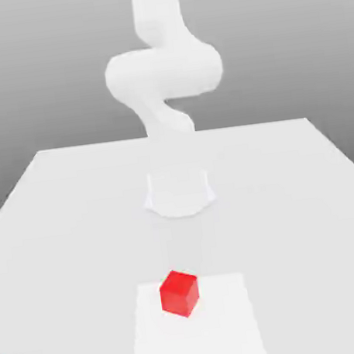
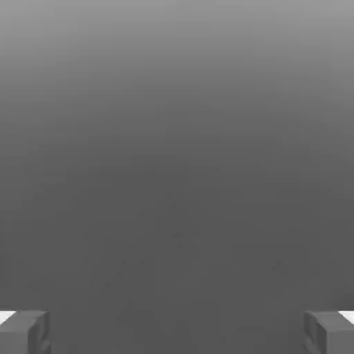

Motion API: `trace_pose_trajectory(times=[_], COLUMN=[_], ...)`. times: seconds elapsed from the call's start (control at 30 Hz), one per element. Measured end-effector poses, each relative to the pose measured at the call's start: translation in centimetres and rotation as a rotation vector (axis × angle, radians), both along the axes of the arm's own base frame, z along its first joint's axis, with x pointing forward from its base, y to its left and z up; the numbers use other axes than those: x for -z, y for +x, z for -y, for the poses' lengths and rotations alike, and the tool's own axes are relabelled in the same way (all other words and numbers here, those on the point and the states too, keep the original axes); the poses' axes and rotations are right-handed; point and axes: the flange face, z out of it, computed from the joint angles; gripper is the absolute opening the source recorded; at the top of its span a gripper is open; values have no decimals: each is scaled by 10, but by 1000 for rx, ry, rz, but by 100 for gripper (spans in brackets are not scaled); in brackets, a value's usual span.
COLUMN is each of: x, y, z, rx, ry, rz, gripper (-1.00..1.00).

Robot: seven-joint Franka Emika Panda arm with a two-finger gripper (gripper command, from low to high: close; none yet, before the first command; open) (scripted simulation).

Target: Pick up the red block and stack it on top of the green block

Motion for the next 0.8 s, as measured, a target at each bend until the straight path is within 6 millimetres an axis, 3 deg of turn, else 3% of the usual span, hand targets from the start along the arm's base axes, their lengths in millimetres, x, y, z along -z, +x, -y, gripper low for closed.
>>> trace_pose_trajectory(times=[0.13,0.3,0.43,0.57,0.63,0.8], x=[99,224,325,426,452,489], y=[41,58,44,2,-8,-10], z=[1,12,21,24,24,24], rx=[86,193,283,382,406,415], ry=[11,46,94,168,185,192], rz=[-149,-330,-482,-653,-687,-696], gripper=[0,0,0,0,0,0])
